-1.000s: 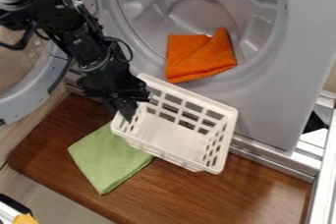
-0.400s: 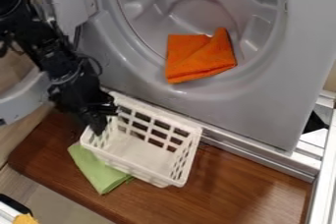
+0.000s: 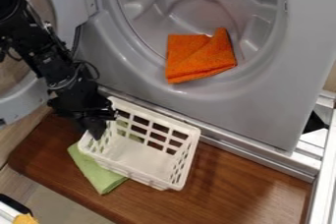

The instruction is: Move the basket to the left on top of the green towel

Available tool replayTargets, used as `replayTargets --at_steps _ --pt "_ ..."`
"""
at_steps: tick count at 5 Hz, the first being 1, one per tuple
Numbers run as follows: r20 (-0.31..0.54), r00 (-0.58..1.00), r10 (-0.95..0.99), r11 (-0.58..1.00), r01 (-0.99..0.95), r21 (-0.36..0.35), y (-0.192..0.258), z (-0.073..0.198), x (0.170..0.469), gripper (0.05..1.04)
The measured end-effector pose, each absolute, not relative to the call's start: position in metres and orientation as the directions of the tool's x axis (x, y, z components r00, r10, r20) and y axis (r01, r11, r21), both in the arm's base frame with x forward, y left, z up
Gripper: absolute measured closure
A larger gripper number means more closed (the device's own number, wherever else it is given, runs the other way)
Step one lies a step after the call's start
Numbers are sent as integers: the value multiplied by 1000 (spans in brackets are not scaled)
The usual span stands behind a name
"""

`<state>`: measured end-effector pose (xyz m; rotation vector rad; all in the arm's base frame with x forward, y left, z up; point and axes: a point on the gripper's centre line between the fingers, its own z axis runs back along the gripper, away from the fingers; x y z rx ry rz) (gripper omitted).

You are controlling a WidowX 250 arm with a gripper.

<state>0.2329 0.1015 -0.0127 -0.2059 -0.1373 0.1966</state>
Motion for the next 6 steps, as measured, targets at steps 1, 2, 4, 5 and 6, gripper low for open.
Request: replayTargets --at_steps 1,2,4,5,6 --pt "112 974 198 963 -173 -205 98 -13 235 497" --pt "135 975 177 971 -151 -184 97 -10 239 188" --pt "181 977 116 992 -107 -60 95 21 243 73" --pt "228 972 62 998 -68 18 90 46 245 76" --pt "301 954 -3 997 -21 77 83 70 246 76"
